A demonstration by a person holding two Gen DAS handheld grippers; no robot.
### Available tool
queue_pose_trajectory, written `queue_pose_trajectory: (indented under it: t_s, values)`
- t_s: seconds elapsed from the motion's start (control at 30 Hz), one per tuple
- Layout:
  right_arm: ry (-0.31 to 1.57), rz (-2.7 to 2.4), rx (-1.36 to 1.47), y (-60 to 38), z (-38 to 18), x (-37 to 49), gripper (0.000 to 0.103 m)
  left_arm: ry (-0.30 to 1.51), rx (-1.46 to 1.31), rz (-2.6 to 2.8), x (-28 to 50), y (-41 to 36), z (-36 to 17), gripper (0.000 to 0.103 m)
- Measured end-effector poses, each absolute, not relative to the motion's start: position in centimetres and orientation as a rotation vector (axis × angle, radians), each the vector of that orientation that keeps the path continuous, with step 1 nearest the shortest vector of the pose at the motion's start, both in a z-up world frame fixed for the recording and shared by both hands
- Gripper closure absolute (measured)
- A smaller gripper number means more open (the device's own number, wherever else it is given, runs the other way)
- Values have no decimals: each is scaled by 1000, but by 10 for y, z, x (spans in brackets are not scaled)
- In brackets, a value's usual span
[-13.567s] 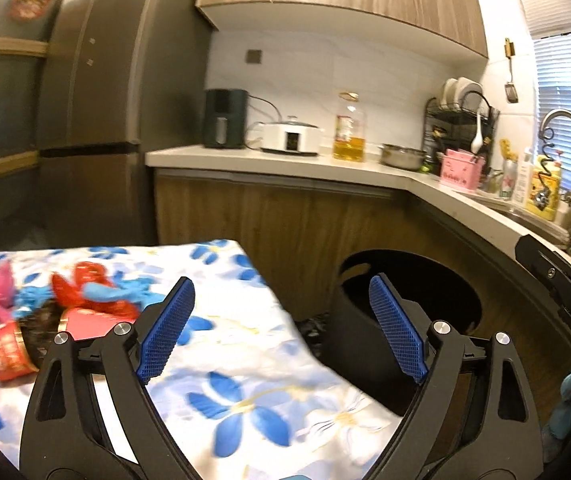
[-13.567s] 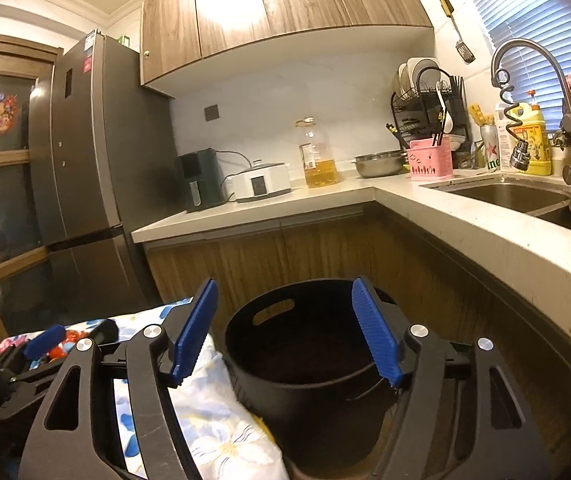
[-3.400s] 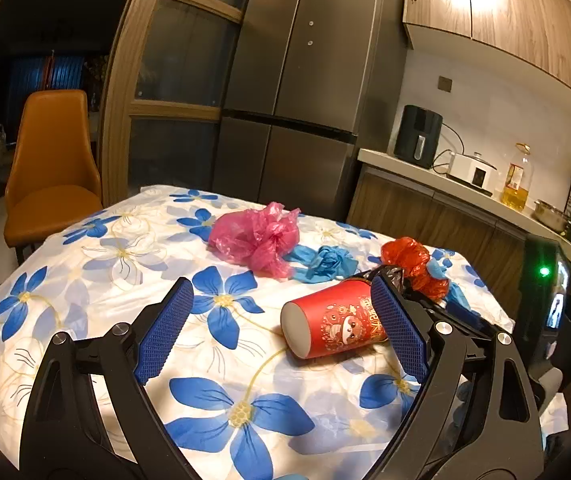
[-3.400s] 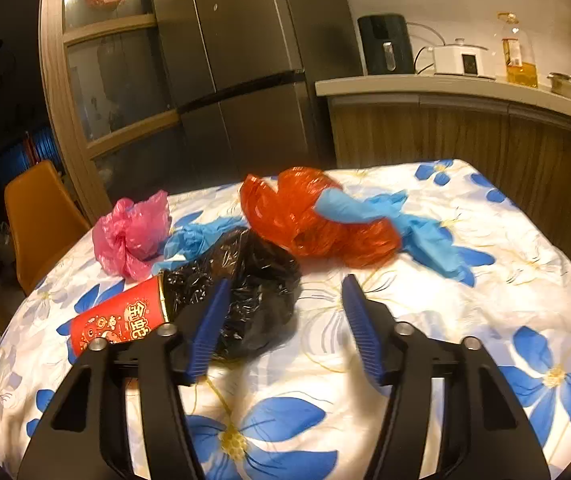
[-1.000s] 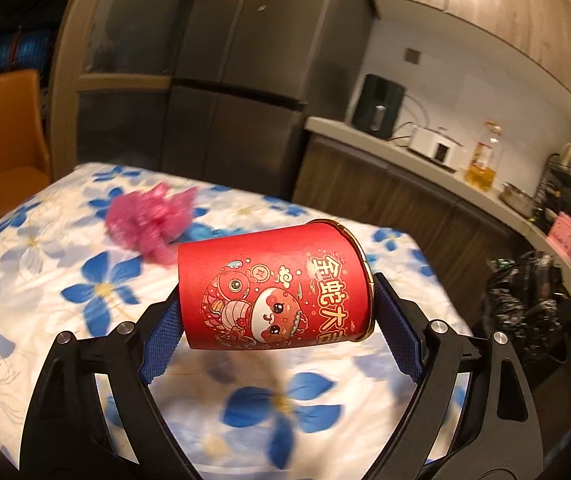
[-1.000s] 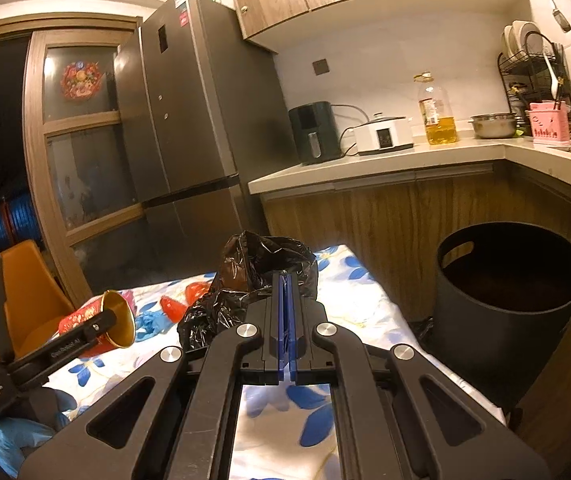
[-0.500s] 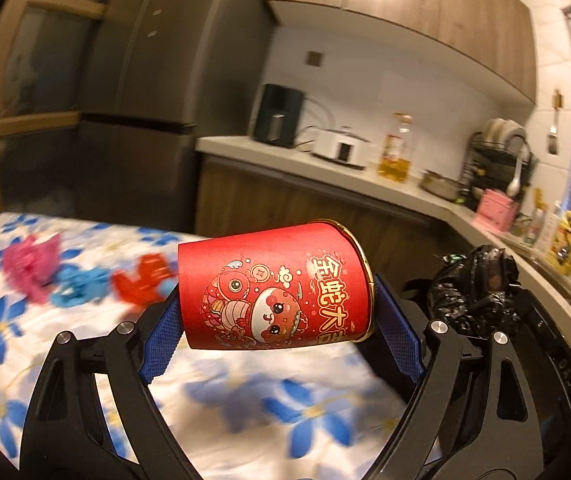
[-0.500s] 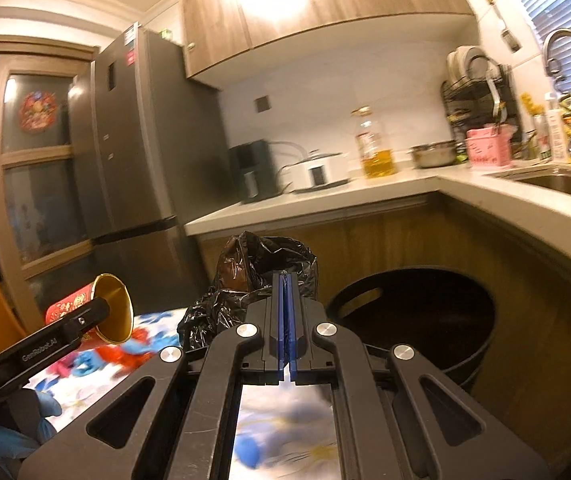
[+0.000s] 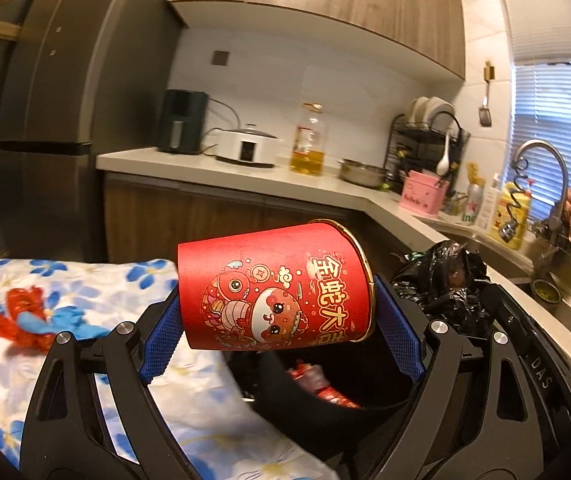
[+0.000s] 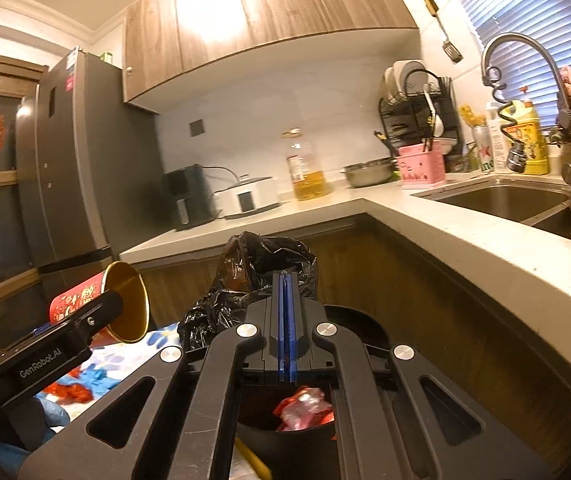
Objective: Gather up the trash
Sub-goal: 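Carry the red printed cup and black bag over the black bin, then open both tools to drop the cup and black bag into the bin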
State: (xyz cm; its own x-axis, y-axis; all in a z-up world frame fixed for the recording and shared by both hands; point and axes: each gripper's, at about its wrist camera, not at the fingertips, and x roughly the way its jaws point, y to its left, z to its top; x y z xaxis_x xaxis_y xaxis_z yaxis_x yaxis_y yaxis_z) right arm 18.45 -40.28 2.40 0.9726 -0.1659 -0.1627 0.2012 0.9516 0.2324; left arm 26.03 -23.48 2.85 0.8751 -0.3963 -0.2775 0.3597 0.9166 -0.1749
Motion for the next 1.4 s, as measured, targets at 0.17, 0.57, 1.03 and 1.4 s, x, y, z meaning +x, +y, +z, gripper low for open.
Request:
queue_pose_trajectory:
  t_s: [0.17,0.57,1.03,1.4]
  values:
    - [156,-211,252,-417,21,191,100,330,-95,-423,269,-257,21,17]
    - [185,-231,260,-431,12,206,100,369,-66,-456,287,-279,6,17]
    - [223,-228,246,-433,2,222,100,397,-55,-476,302,-289,-7,17]
    - [284,-223,265,-441,-15,233,69,433,-91,-469,312,-280,-16,8]
